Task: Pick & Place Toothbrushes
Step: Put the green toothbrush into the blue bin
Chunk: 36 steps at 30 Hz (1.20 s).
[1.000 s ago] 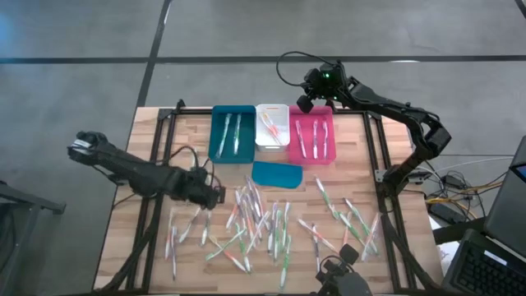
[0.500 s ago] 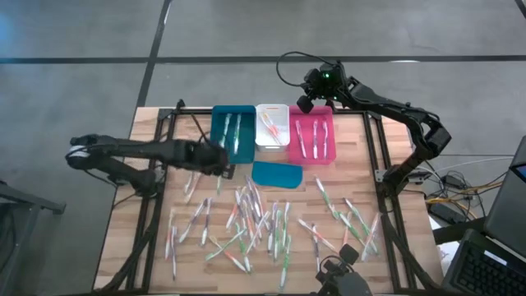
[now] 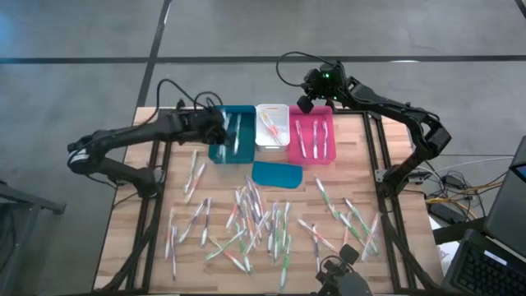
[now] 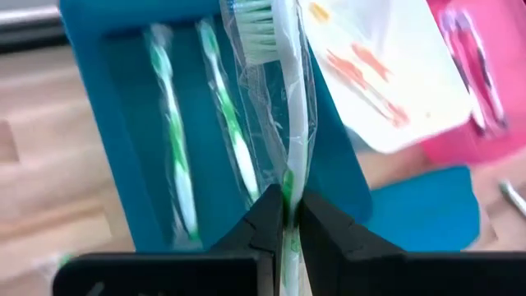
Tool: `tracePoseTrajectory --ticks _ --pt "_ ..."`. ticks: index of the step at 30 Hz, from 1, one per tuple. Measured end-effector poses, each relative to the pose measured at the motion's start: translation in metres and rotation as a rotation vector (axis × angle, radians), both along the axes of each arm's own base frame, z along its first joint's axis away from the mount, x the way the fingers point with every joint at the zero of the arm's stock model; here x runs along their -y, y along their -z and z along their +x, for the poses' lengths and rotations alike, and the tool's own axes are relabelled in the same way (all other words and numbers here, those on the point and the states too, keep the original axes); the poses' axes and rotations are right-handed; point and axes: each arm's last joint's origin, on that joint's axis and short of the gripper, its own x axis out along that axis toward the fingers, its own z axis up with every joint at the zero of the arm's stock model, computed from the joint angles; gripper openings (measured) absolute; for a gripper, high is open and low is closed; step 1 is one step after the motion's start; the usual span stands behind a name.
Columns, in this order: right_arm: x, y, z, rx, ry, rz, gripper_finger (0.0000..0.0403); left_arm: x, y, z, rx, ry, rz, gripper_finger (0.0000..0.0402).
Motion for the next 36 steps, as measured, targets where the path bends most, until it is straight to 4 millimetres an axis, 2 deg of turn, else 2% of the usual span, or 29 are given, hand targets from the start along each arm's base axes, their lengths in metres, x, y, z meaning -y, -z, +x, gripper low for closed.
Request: tracePoseTrajectory --ticks 4,10,20,29,36 --pt "0.000 0.000 0.000 0.001 0.001 0.001 0.0008 -0.021 -0.003 0.005 -0.036 -0.002 0.027 0.0032" --pt "0.000 0.000 0.000 0.002 0.001 0.001 0.0008 -0.054 0.001 0.024 -0.110 0.003 0.031 0.0032" --pt "-0.001 0.003 -0.001 -0.011 -0.003 0.004 0.0008 -0.101 0.021 0.061 -0.220 -0.012 -0.053 0.0032" --pt "0.000 0.003 0.000 -0.012 -0.005 0.002 0.0008 -0.124 0.046 0.075 -0.349 -0.079 -0.211 0.0032" --pt "-0.001 0.004 -0.001 -0.014 -0.004 0.004 0.0008 -0.129 0.066 0.080 -0.379 -0.112 -0.251 0.0032"
